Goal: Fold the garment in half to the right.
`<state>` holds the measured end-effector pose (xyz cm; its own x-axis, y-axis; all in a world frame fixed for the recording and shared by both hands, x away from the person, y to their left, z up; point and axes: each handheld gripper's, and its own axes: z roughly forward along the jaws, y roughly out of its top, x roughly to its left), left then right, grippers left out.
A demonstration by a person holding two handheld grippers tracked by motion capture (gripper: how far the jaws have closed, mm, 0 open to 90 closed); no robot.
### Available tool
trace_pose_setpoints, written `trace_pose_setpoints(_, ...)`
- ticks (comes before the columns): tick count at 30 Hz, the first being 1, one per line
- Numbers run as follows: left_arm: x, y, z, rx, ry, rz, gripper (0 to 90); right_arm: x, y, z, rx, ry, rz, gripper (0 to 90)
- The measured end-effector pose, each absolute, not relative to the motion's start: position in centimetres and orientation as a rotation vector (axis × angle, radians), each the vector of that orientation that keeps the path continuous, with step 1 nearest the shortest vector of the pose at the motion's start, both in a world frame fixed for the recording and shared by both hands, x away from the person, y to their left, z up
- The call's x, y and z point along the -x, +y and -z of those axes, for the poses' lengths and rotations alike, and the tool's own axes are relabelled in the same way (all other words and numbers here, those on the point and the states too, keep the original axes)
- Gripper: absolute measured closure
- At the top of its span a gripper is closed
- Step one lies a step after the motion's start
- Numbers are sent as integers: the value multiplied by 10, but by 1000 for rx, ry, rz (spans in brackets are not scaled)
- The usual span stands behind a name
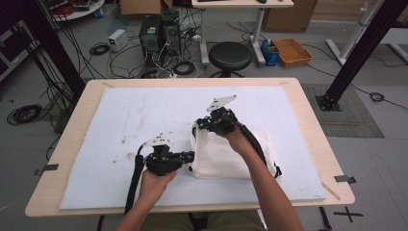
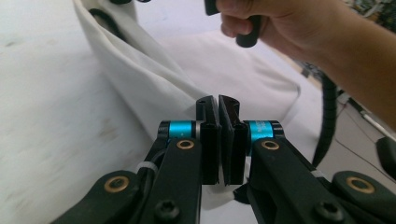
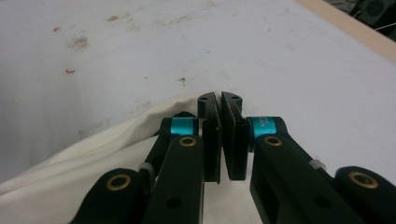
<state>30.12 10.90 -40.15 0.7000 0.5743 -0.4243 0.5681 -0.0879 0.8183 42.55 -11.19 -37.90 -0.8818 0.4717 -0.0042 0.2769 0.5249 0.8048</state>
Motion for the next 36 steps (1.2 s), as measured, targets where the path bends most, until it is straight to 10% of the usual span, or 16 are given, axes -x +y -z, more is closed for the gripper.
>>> trace_pose_setpoints(36,-349,-73,404,-1858,795,237,871,-406,-291,388,-1022,2266,-1323,900)
